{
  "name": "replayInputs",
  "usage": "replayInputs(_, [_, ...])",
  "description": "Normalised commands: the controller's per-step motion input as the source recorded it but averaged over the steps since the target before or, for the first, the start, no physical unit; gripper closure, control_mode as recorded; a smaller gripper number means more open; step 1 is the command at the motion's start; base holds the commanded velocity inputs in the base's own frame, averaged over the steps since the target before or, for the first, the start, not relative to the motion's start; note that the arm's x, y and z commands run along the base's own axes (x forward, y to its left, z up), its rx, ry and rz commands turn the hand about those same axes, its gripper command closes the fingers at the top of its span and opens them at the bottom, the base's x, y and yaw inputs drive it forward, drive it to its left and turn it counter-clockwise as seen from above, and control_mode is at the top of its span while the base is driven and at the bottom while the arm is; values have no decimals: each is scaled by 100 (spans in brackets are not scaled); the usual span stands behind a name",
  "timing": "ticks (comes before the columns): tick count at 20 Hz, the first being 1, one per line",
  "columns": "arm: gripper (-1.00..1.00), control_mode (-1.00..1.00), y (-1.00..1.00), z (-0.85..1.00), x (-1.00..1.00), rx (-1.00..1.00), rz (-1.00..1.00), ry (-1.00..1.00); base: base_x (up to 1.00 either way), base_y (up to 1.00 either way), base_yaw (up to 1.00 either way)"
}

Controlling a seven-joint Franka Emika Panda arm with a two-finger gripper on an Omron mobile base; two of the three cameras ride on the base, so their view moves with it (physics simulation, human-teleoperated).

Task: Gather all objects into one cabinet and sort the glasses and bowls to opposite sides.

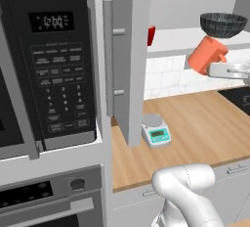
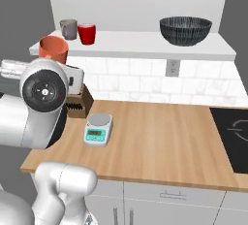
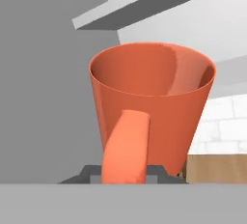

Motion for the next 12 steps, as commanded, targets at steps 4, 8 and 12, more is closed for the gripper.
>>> replayInputs(4, [100, -100, 33, 0, 31, -1, 0, -7, 0, 0, 0])
replayInputs(8, [100, -100, 40, 2, 33, -12, 0, -11, 0, 0, 0])
replayInputs(12, [100, -100, 12, 19, 38, -11, 0, 5, 0, 0, 0])
